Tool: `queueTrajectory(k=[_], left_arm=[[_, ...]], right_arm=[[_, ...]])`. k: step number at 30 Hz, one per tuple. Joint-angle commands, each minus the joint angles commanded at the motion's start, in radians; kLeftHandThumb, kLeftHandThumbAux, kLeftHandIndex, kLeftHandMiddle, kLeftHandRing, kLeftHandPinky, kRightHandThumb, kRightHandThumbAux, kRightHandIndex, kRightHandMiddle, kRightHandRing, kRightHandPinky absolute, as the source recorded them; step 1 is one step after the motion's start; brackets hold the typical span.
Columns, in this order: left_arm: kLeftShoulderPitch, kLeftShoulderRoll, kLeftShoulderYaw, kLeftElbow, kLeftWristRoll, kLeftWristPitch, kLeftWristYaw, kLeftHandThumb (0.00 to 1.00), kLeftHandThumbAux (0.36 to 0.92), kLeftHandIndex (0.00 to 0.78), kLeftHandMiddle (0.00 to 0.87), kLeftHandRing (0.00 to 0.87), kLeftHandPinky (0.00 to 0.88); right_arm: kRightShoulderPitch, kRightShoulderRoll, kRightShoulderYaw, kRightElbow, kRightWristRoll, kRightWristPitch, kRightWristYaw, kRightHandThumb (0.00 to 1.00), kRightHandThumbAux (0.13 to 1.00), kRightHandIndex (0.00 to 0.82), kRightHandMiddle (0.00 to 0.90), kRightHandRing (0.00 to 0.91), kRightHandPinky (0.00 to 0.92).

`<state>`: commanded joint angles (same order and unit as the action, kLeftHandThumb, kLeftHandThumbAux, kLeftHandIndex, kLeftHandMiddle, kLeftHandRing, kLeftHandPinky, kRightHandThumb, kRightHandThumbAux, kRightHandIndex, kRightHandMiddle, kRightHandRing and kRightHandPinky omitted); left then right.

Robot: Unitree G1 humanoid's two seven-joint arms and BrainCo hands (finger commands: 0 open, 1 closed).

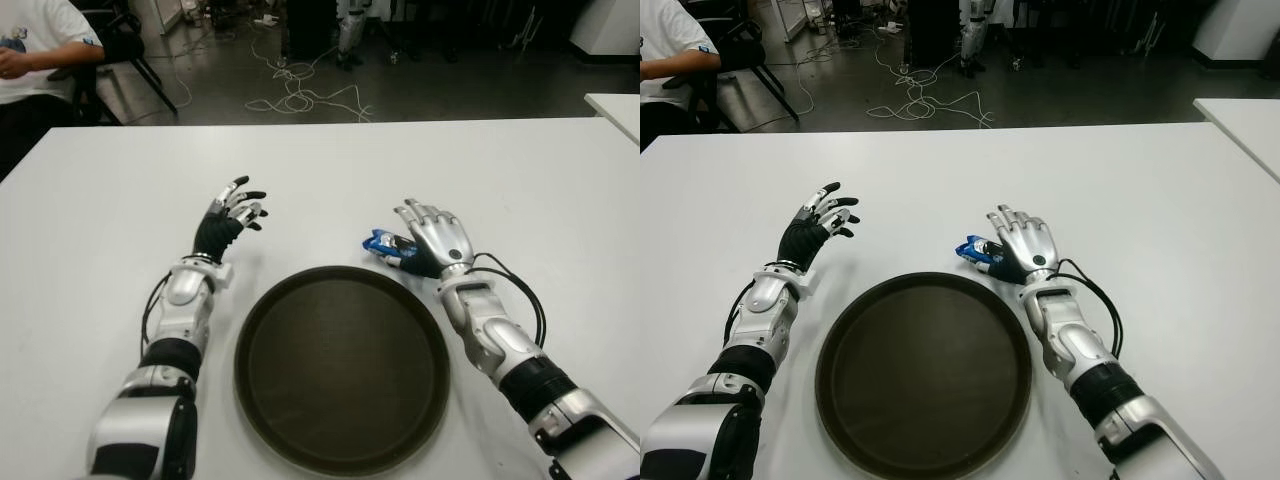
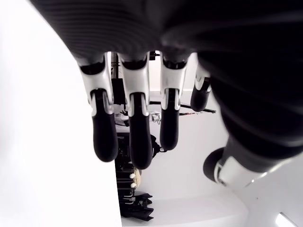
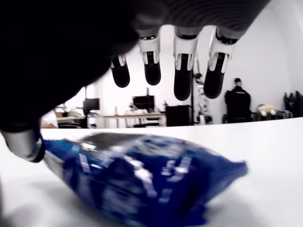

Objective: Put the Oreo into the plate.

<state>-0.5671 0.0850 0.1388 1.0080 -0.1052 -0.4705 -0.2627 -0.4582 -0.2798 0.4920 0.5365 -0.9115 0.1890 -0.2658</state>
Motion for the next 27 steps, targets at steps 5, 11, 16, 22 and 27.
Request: queueTrajectory(k=[5,11,16,22,27], left_arm=[[-0.001,0.001,0.002,0.003,-0.004,0.0,-0.002,0.23,0.64,0.105,0.284,0.37,0.445],[-0.001,0.003,0.003,0.006,-0.008,-0.005,-0.013,0.228,0.634,0.101,0.287,0.377,0.447],[-0.003,0.005,0.002,0.01,-0.005,-0.013,-0.016,0.202,0.625,0.097,0.288,0.376,0.444],[-0.004,0.003,0.007,0.011,-0.013,-0.013,-0.024,0.207,0.645,0.101,0.289,0.387,0.471],[-0.004,0.001,0.007,0.008,-0.01,-0.01,-0.014,0.217,0.656,0.106,0.292,0.388,0.471]], right_arm=[[-0.016,0.005,-0.002,0.022,0.004,0.022,0.027,0.25,0.435,0.007,0.086,0.132,0.22],[-0.035,0.007,-0.001,0.064,0.011,0.024,0.023,0.243,0.441,0.033,0.112,0.156,0.242],[-0.047,0.007,0.001,0.098,0.02,0.012,0.007,0.219,0.44,0.048,0.127,0.164,0.244],[-0.056,0.008,0.003,0.121,0.03,-0.003,-0.018,0.211,0.443,0.064,0.145,0.18,0.26],[-0.065,0.01,0.007,0.143,0.033,-0.008,-0.019,0.212,0.447,0.051,0.132,0.168,0.252]])
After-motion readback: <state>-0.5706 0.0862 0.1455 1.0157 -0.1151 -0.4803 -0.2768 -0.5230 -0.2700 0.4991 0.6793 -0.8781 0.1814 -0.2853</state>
